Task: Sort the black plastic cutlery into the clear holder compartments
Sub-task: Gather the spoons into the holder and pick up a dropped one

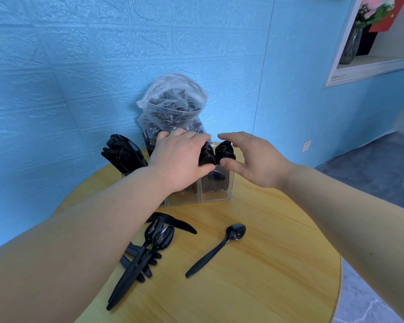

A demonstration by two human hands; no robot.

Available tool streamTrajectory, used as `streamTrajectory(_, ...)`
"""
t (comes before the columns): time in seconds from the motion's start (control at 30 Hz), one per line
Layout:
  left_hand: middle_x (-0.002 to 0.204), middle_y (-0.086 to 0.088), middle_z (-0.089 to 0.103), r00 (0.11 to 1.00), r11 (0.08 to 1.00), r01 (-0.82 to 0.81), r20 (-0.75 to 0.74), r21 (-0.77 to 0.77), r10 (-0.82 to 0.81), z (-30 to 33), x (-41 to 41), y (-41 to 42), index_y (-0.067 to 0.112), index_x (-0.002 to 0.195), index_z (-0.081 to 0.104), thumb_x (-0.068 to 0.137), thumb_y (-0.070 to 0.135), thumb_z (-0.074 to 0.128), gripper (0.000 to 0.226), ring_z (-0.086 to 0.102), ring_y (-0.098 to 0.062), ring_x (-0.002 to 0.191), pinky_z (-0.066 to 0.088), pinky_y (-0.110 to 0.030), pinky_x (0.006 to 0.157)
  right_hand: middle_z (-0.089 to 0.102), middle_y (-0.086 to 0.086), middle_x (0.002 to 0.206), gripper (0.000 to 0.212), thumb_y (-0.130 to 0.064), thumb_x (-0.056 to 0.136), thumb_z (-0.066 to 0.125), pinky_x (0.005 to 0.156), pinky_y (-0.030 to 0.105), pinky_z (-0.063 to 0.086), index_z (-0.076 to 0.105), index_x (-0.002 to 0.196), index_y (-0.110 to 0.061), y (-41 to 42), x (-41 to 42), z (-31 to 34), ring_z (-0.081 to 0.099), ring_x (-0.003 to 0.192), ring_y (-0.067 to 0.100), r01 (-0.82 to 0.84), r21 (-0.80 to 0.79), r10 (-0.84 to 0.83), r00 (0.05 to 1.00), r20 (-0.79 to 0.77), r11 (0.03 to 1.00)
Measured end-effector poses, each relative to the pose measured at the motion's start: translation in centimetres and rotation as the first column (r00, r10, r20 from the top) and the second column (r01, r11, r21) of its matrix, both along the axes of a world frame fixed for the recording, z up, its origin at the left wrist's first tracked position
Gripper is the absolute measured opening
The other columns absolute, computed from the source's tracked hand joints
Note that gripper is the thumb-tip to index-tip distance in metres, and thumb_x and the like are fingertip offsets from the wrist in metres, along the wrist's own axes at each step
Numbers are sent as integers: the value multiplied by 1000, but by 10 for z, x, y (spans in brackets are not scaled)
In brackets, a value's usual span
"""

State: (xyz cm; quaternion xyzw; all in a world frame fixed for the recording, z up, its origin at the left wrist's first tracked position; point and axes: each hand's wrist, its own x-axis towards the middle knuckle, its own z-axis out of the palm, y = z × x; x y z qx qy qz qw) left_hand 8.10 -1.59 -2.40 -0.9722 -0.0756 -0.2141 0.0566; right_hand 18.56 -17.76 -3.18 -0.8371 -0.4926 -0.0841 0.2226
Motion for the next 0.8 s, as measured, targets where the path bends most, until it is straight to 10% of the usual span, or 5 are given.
streamTrajectory(0.37,122,7,62,966,992,113,239,-50,-98,-22,-71,-12,23,121,63,76,47,69,52,46,-22,116,36,-43,90,57,2,125,43,-16,84,59,94,27,41,55,127,-15,-31,-64,-26,52,114,21,18,317,-51,994,96,948)
streamTrajectory(0.6,126,13,57,995,975,-66,61,-213,81,-70,-139,-11,28,124,60,83,52,59,47,44,-16,119,38,-38,98,35,-1,147,56,-15,85,52,106,31,31,41,140,-22,-38,-108,-78,32,132,24,187,-185,-220,959,-177,965)
streamTrajectory(0.8,117,10,53,974,921,-222,-29,-320,225,-99,-188,-9,30,126,58,83,55,59,49,46,-13,109,38,-25,88,56,-1,125,41,-13,86,47,91,28,41,55,126,-20,-27,-129,-88,45,116,21,213,-135,-236,953,-190,968)
